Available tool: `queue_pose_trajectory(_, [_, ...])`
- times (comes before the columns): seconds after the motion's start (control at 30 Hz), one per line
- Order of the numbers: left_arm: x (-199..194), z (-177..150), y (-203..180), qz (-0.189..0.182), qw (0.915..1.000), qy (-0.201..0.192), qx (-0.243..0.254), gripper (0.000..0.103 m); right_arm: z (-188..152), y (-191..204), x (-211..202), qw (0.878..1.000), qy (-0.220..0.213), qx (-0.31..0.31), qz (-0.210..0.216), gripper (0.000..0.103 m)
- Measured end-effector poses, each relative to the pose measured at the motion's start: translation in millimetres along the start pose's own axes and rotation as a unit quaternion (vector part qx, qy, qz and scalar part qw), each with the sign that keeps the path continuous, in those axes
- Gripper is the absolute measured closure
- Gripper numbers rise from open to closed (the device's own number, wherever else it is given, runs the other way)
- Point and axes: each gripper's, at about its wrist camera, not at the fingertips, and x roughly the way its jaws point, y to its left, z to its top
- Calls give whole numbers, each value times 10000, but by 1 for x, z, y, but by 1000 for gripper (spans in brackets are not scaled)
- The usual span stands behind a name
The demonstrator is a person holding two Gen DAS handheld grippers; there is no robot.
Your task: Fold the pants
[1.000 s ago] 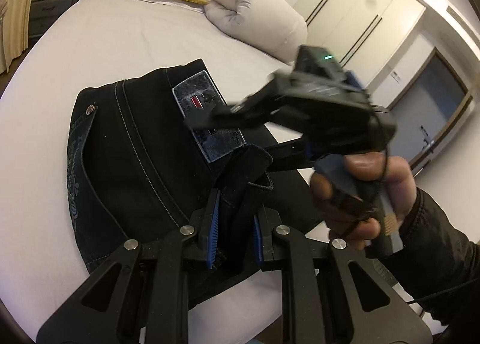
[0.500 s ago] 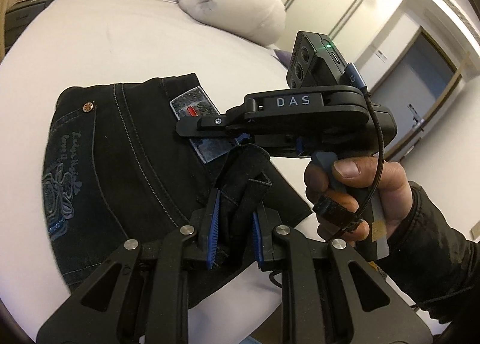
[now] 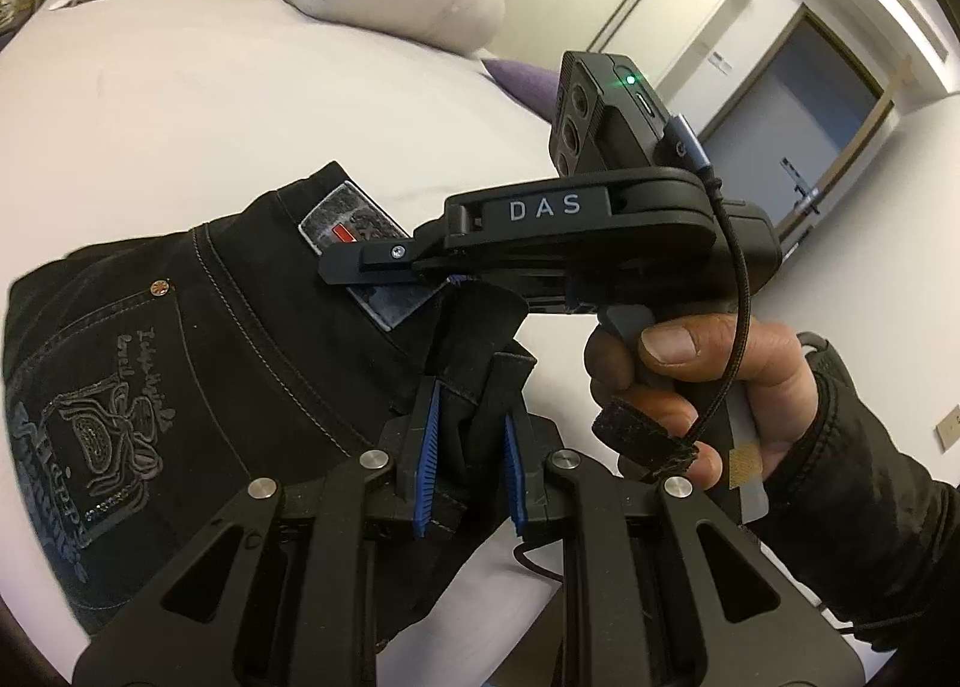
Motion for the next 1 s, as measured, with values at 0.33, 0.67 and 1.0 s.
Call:
queue_pose_trajectory(0.33, [54,6,18,-42,9986,461,-246,85,-14,-46,18,9985,89,536,45,85])
queue_pose_trajectory(0.67, [18,11,27,-256,9976,382,-515,26,-26,-55,1,9968,-117,792,49,72])
queue_pose_trajectory(1.0, [-30,40,85,629,9956,-208,-659,26,-26,9,-41,9978,-600,-19,-287,73])
